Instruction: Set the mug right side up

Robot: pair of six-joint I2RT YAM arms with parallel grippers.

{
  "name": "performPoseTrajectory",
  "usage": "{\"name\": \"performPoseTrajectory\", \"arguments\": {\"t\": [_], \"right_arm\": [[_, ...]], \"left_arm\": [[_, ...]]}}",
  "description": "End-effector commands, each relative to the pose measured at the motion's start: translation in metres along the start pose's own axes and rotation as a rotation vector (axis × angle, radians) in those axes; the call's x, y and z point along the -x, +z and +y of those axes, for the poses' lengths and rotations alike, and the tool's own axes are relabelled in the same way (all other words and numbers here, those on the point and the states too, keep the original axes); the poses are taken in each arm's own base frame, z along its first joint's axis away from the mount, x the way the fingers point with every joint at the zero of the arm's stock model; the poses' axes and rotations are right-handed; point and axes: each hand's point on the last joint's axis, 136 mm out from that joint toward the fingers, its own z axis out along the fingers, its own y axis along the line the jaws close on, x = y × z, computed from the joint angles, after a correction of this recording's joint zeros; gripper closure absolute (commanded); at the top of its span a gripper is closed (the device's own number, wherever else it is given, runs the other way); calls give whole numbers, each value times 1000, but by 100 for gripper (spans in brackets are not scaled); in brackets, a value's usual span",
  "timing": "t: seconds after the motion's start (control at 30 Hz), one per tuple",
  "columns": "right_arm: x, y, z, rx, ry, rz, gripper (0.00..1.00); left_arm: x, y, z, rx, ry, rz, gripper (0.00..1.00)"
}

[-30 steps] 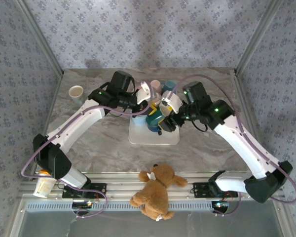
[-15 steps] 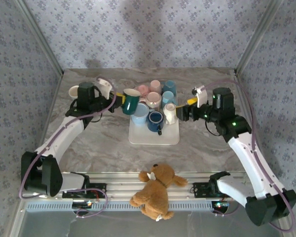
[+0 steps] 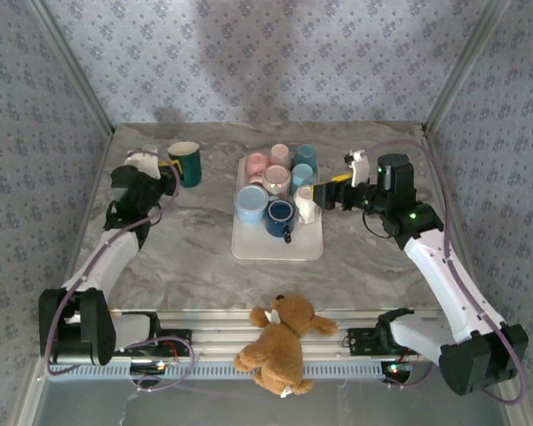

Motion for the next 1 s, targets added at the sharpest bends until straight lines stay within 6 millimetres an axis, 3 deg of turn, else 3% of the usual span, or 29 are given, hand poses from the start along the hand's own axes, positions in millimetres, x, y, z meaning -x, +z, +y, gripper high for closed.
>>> {"name": "performPoseTrajectory", "arguments": {"t": [0.0,0.37,0.97], "right_arm": [[-9,7,-5,15,56,17,17],[-28,36,-32,18,324,134,20],[-26,41,-31,47,357,139,23]], "left_arm": [[44,-2,16,46,25,-212,100],[20,22,57,69,31,-241,100],[0,65,69,1,83,-208,100]]}}
